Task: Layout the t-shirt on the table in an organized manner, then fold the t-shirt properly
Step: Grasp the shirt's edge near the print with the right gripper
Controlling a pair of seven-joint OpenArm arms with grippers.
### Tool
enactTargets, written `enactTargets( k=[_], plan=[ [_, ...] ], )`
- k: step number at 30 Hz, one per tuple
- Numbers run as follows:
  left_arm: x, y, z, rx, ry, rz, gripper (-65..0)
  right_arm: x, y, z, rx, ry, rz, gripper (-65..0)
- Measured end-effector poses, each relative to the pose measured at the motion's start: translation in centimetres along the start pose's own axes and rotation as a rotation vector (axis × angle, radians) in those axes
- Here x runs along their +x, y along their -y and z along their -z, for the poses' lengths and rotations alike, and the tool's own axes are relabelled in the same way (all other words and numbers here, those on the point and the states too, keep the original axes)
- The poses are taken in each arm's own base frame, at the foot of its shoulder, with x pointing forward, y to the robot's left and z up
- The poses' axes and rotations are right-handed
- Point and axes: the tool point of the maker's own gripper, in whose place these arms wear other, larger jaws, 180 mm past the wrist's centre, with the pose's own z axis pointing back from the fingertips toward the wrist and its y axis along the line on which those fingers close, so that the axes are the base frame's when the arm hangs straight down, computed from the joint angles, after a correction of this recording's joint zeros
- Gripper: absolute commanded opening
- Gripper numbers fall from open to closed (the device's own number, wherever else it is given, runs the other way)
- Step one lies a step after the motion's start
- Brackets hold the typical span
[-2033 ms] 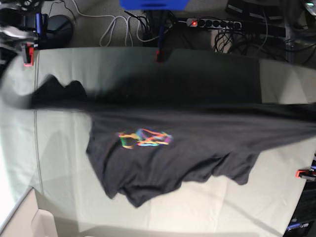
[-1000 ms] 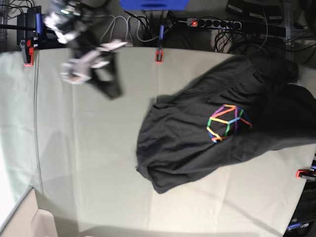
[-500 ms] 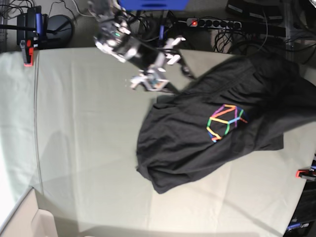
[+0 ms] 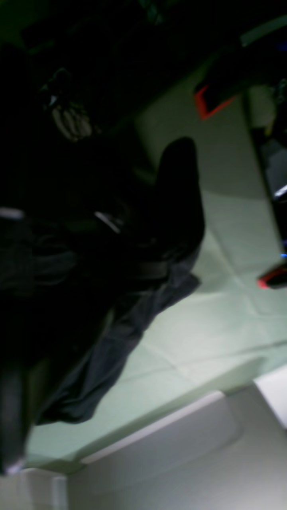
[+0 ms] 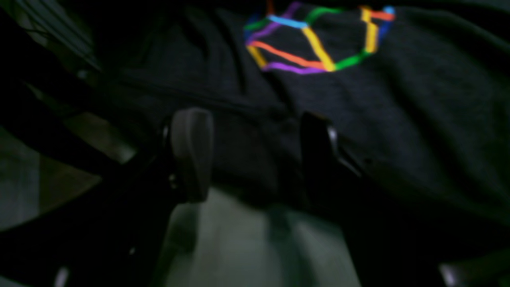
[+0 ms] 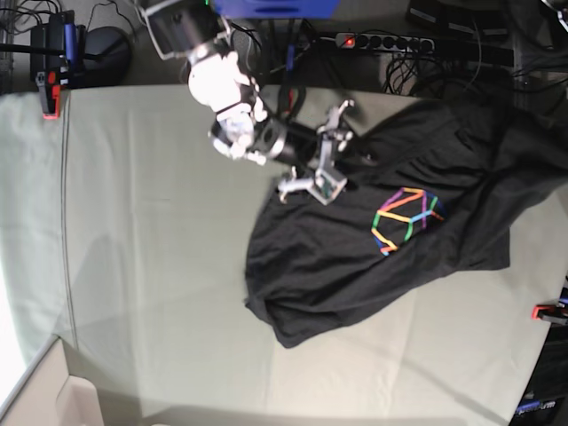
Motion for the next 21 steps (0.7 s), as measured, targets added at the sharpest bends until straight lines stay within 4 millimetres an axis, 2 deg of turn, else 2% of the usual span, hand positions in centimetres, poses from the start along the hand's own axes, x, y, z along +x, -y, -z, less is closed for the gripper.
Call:
enactTargets(
  k=[4, 8, 15, 21],
  plan=[
    [-0.5, -0.3, -0.1, 0.012, -0.001, -0.008, -64.9, 0.5, 1.8, 0.7, -0.005, -0.009, -0.008, -29.3],
    [-0.6, -0.2, 0.0, 0.009, -0.001, -0.012, -64.9, -0.6, 2.5, 0.9, -0.001, -0.049, 0.001, -29.4],
    [-0.6, -0.1, 0.1, 0.007, -0.002, -0.012, -64.9, -2.9, 2.1, 0.0, 0.003, -0.094, 0.017, -29.4],
    [-0.4, 0.0, 0.1, 0.005, 0.001, -0.009, -64.9, -3.8, 2.1, -0.9, -0.004, -0.087, 0.031, -30.7]
  ],
)
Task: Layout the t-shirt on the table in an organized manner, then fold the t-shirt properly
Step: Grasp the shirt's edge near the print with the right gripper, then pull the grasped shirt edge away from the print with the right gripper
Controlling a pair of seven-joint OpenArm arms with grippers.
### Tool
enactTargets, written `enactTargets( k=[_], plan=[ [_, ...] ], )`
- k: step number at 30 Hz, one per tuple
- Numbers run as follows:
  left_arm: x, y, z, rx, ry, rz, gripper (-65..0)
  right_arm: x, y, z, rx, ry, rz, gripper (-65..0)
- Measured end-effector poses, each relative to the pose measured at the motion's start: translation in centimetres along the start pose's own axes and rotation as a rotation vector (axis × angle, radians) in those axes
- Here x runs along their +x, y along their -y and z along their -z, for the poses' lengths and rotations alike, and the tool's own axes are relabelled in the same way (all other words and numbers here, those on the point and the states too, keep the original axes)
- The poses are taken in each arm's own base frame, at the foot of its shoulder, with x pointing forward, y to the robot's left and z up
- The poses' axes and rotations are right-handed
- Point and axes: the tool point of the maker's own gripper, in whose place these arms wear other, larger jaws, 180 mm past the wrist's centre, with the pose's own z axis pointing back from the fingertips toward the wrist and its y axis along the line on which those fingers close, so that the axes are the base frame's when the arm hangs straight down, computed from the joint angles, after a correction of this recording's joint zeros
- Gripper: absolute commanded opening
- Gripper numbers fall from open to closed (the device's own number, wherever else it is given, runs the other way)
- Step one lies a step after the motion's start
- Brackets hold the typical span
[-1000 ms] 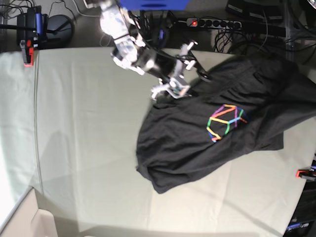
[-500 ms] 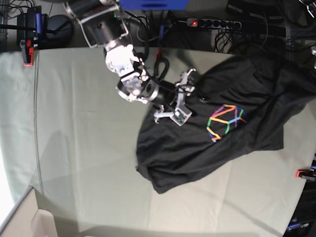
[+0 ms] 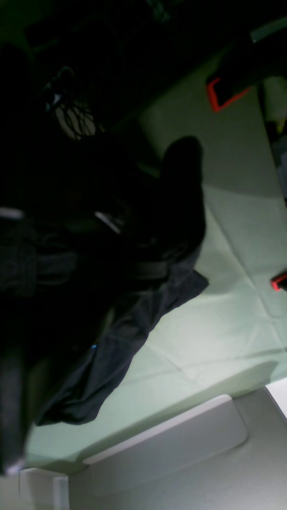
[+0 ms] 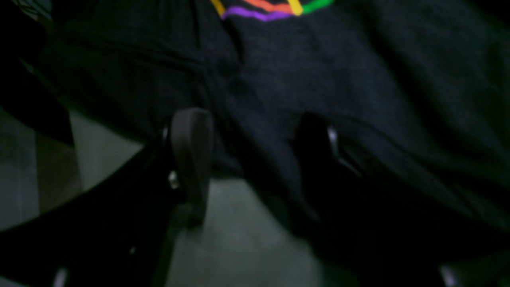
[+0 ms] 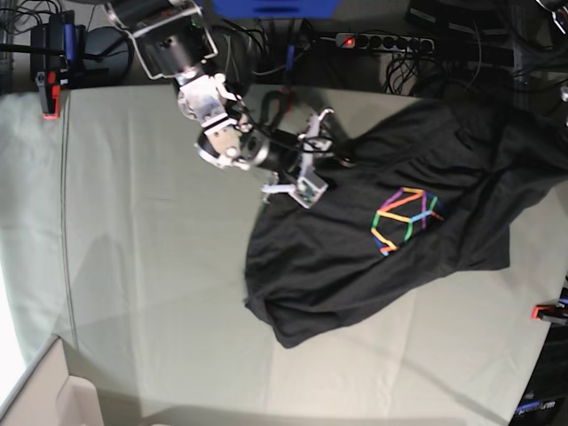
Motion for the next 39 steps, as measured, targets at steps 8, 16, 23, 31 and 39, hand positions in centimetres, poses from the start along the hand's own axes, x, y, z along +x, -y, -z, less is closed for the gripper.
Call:
enactTargets(
  k=[8, 16, 23, 31, 39],
  plan=[
    [0.3, 0.5, 0.1, -0.014, 0.013, -0.009, -64.9, -1.8, -0.1, -1.9, -0.021, -0.026, -0.016, -65.0],
    [3.0, 3.2, -1.6, -0.068, 0.092, 0.057, -64.9, 1.0, -3.1, -8.2, -0.091, 0.085, -0.126, -65.0],
    [5.6, 2.9, -2.5, -0.054, 0.154, 0.092, -64.9, 7.2, -0.7, -15.4, -0.274, 0.312, -0.073, -65.0],
    [9.0, 4.1, -3.6, -0.135, 0.228, 0.044, -64.9, 12.5, 3.4, -25.4, -0.512, 0.551, -0.053, -65.0],
    [12.6, 4.0, -6.0, -0.178, 0.291, 0.034, -64.9, 14.0, 5.8, -32.5, -0.664, 0.708, -0.011, -65.0]
  ],
)
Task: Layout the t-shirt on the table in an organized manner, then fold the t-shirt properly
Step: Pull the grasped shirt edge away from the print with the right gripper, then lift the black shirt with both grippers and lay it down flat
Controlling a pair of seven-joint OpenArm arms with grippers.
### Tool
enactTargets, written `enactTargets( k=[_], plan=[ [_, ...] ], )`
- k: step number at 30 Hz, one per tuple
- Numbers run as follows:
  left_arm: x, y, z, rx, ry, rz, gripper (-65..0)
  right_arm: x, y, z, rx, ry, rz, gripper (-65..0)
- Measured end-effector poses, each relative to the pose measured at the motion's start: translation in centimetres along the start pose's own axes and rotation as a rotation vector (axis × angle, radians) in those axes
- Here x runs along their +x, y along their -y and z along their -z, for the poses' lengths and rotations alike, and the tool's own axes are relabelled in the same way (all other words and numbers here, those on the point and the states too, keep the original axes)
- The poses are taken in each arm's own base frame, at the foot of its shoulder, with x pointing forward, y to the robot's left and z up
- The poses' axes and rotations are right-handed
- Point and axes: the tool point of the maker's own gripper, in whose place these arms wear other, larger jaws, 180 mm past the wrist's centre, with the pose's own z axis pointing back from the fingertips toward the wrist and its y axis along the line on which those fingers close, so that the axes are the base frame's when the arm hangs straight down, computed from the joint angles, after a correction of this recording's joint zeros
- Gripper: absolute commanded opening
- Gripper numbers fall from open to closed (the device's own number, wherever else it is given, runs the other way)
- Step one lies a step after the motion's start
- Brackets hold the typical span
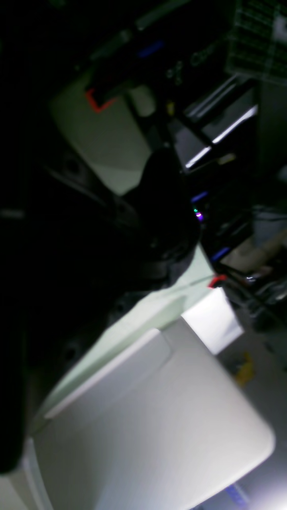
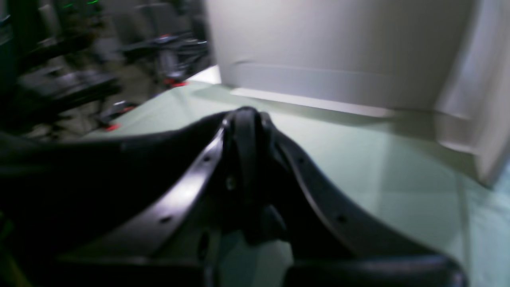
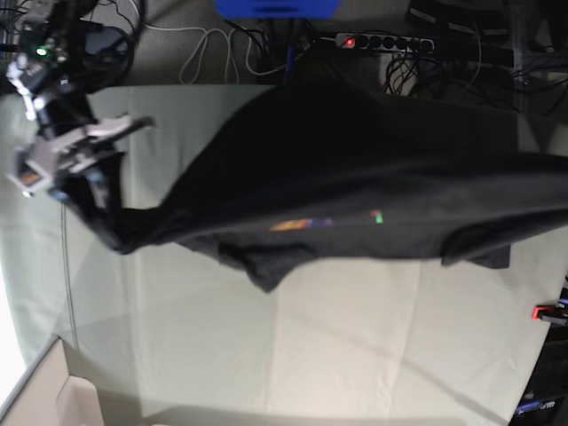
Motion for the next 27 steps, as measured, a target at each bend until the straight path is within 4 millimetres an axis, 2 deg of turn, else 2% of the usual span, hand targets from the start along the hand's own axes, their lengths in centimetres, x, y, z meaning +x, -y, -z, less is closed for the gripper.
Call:
enactTargets(
  k=[4, 6, 12, 13, 17, 21, 24, 27],
  plan=[
    [2.8, 0.5, -0.5, -0.03, 0.048, 0.025, -64.9, 1.8, 1.7, -0.6, -0.048, 0.066, 0.021, -65.0],
    [4.0, 1.1, -0.6, -0.051, 0.072, 0.034, -64.9, 2.6, 1.9, -0.8, -0.053, 0.103, 0.031, -65.0],
    [6.1, 3.9, 0.7, -0.151, 0.141, 0.026, -64.9, 4.5, 2.2, 1.2, -0.037, 0.179, 0.007, -65.0],
    [5.9, 4.7, 1.4, -0.177, 0.147, 0.015, -64.9, 4.3, 2.4, 1.6, -0.037, 0.159, 0.005, -65.0],
    [2.7, 6.5, 4.7, -0.174, 0.088, 0.041, -64.9, 3.3, 3.1, 4.2, -0.032, 0.045, -0.036, -65.0],
    [-0.2, 10.0, 8.0, -0.217, 0.04, 0.111, -64.9, 3.0, 4.2, 6.3, -0.035, -0.002, -0.044, -65.0],
    [-1.1, 10.6, 10.3, -0.188, 0.053, 0.11, -64.9, 3.1, 5.3, 8.4, -0.04, -0.007, -0.041, -65.0],
    [-1.8, 11.2, 12.9, -0.167, 0.041, 0.126, -64.9, 1.7, 7.0, 10.5, -0.065, -0.067, -0.055, -65.0]
  ],
)
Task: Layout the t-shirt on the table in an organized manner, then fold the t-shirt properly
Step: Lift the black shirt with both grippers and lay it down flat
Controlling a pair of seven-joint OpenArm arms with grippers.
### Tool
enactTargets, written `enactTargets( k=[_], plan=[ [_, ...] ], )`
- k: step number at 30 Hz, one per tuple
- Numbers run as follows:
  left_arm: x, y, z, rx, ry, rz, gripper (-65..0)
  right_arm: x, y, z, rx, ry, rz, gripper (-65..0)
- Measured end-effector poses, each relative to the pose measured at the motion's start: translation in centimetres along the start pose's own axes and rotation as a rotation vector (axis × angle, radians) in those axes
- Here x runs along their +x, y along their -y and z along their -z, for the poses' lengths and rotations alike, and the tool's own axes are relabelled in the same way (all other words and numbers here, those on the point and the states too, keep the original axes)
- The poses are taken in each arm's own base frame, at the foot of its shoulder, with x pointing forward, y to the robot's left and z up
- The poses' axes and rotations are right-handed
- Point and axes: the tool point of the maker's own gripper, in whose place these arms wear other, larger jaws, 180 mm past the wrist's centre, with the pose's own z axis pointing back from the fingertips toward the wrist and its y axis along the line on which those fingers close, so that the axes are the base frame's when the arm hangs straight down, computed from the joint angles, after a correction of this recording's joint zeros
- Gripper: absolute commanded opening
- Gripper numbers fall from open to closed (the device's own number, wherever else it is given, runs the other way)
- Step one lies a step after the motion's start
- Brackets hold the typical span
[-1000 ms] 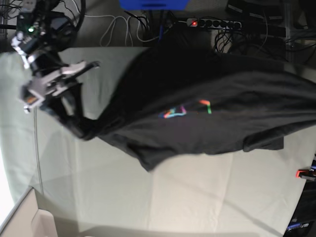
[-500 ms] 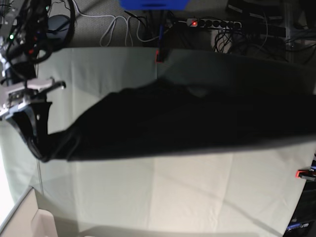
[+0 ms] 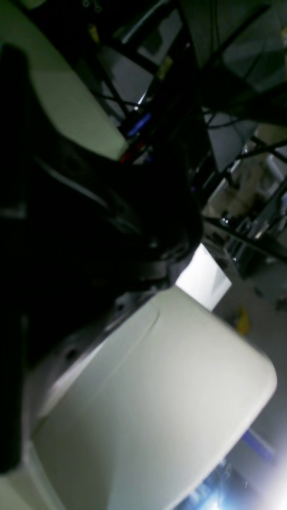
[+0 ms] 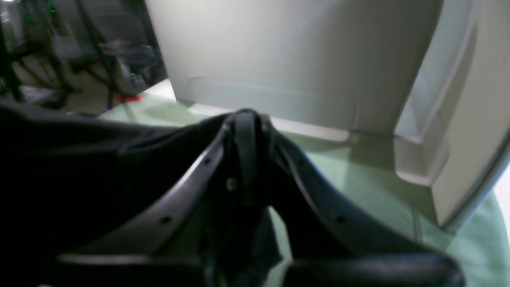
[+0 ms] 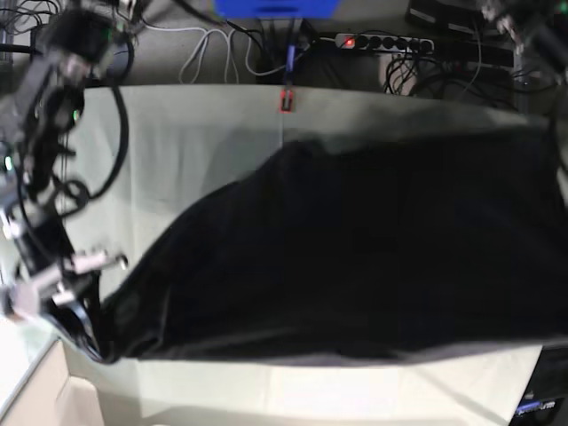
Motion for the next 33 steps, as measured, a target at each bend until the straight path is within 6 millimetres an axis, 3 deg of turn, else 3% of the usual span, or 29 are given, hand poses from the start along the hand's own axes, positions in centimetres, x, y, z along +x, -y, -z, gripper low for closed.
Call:
enactTargets(
  k=[4, 9, 14, 19, 25, 30, 33],
  plan=[
    [-0.2, -0.5, 2.8, 0.027, -0.01, -0.047, -64.9, -1.4, 1.4, 2.4, -0.025, -0.049, 0.002, -65.0],
    [-0.1, -1.0, 4.4, 0.04, -0.03, -0.084, -64.9, -0.1, 2.6, 4.2, -0.026, -0.013, 0.008, -65.0],
    [-0.2, 0.1, 5.7, 0.009, -0.06, -0.137, -64.9, 0.1, 3.0, 5.0, -0.025, -0.014, 0.017, -65.0],
    [0.8, 0.3, 5.9, 0.009, -0.042, -0.135, -64.9, 2.2, 3.2, 4.6, -0.029, 0.02, -0.046, -65.0],
    [5.2, 3.0, 4.5, -0.052, 0.067, -0.053, -64.9, 8.3, 1.9, 3.2, -0.027, 0.158, -0.17, -65.0],
    [6.1, 5.9, 4.3, -0.119, 0.086, -0.017, -64.9, 12.4, 0.5, 1.7, -0.033, 0.257, -0.262, -65.0],
    [6.8, 6.4, 3.9, -0.131, 0.107, 0.001, -64.9, 13.9, 0.0, 0.6, -0.037, 0.305, -0.293, -65.0]
  ],
)
